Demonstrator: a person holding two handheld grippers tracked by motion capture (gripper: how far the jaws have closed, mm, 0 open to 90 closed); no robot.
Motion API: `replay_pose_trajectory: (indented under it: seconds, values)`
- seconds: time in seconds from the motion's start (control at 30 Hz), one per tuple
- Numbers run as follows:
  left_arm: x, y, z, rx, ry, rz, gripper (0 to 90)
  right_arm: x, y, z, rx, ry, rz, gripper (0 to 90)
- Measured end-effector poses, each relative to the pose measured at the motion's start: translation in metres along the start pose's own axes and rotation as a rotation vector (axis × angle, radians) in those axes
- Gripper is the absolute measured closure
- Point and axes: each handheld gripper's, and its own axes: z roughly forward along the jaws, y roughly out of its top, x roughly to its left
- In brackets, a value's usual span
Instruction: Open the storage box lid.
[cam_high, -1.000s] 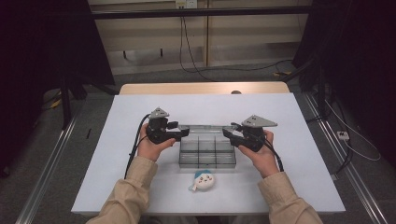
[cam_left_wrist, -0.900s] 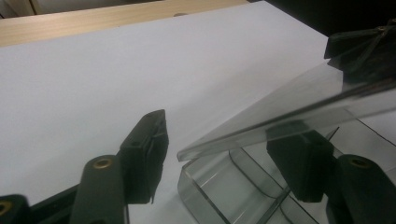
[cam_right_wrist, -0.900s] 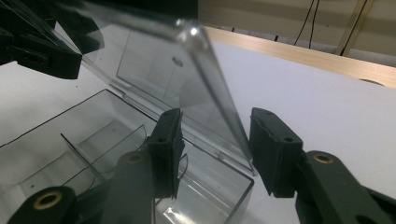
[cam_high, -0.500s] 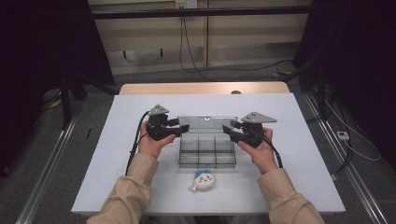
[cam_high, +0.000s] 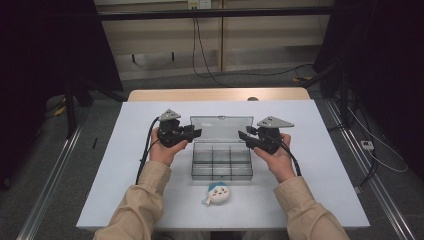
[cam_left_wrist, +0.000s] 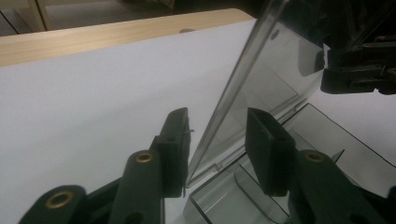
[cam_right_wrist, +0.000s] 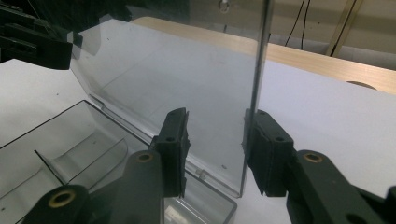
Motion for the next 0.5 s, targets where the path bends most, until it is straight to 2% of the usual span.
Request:
replay_pose_trajectory:
  seconds: [0.2,0.3,0.5]
  values:
    - [0.001,0.001,0.005,-0.003,-0.001,-0.008,64.8,-0.002,0.000,0.004,0.000,-0.001,0.005,60.6]
    - [0.002,0.004,0.007,0.006,0.005,0.002,65.6,-0.004,0.001,0.006,0.001,-0.004,0.004,60.5]
    - [0.005,0.005,0.009,0.011,0.008,-0.013,67.3,-0.005,0.002,0.012,0.011,-0.008,0.006,59.2]
